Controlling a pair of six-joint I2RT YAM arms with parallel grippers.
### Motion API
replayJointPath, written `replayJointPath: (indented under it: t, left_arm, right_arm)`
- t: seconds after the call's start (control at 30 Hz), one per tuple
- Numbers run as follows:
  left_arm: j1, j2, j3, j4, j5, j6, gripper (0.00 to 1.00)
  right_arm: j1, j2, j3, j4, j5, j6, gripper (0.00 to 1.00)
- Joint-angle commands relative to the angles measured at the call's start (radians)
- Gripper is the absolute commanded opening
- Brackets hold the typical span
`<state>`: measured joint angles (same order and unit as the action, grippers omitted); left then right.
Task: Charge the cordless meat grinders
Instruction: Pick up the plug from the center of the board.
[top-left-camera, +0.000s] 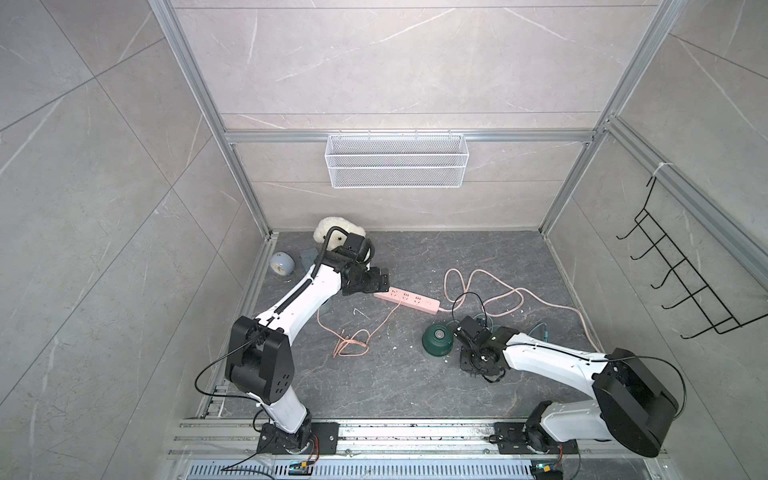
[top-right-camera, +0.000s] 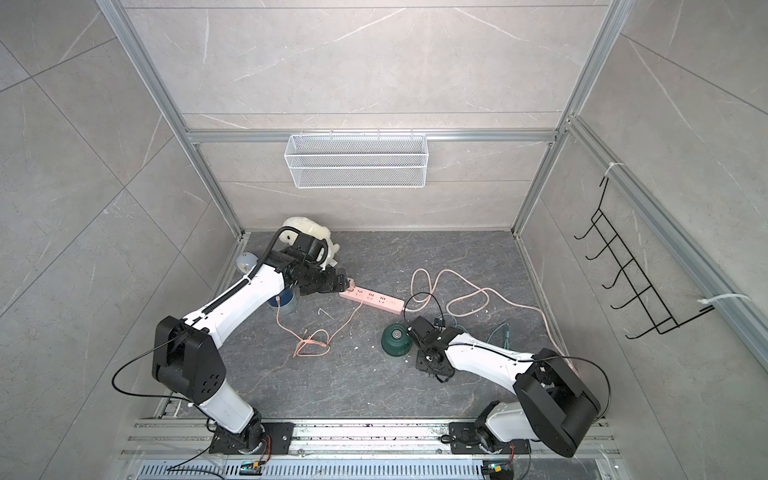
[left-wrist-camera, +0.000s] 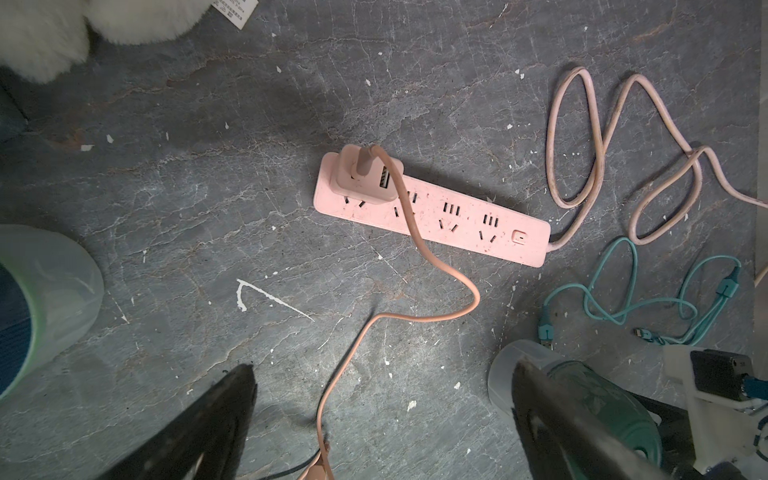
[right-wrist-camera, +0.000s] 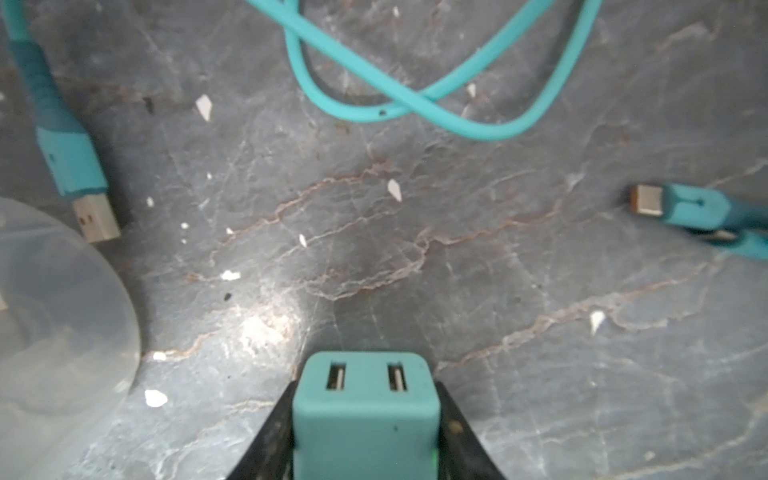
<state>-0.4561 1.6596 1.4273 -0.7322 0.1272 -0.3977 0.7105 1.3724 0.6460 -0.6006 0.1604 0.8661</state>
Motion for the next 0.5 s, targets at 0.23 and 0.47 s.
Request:
replayJointPath:
  t: [0.23,0.47]
  left_arm:
    - [-0.003,-0.006,0.058,-0.065,0.226,-0.003,0.94]
    - [-0.037,0.022,0.163,-0.084,0.47,-0.034,0.88]
  right_arm:
    - [0.004,-0.301,0.093,0.024,0.065,-0.324,0.26]
    - [0.003,-0.34,0.174,0.174,-0.069,-0.641,0.27]
